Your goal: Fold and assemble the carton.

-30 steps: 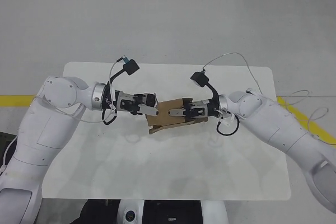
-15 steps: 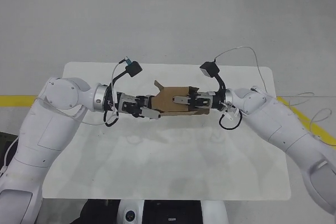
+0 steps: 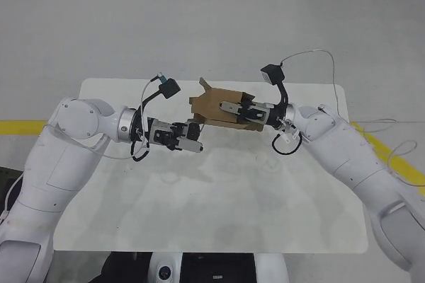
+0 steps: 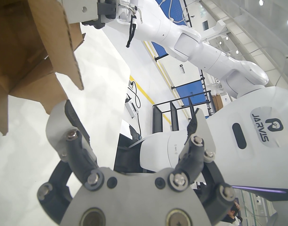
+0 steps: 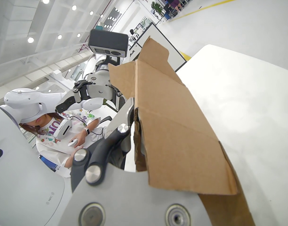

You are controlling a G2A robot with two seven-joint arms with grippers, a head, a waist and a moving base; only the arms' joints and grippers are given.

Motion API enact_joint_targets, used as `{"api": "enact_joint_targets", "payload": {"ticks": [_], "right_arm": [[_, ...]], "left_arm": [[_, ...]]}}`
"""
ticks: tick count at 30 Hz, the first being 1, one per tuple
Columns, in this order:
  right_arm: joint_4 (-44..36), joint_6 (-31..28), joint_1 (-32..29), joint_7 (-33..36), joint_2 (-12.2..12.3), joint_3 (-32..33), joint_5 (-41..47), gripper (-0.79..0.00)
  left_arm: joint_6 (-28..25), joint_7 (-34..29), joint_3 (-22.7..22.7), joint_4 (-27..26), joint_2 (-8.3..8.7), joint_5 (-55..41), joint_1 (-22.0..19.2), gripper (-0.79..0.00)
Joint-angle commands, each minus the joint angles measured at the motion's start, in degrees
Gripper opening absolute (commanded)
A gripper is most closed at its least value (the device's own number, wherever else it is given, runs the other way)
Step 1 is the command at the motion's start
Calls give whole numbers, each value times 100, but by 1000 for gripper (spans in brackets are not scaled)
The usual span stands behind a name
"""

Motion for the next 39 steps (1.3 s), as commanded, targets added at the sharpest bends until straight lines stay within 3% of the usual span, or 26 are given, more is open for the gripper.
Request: {"api": "enact_joint_targets", "payload": {"ticks": [1, 10, 32, 39], "right_arm": [[-4, 0, -19, -90, -46, 68, -116, -785], [-158, 0, -99, -203, -227, 358, -357, -785], [-124, 0, -518, 981, -537, 948, 349, -785], [83, 0, -585, 981, -584, 1142, 261, -785]], "left_arm": [[6, -9, 7, -1, -1, -1, 1, 0], [9, 5, 17, 40, -7, -8, -9, 0], [-302, 1, -98, -5, -2, -223, 56, 0], [-306, -10, -126, 14, 0, -246, 48, 0]]}}
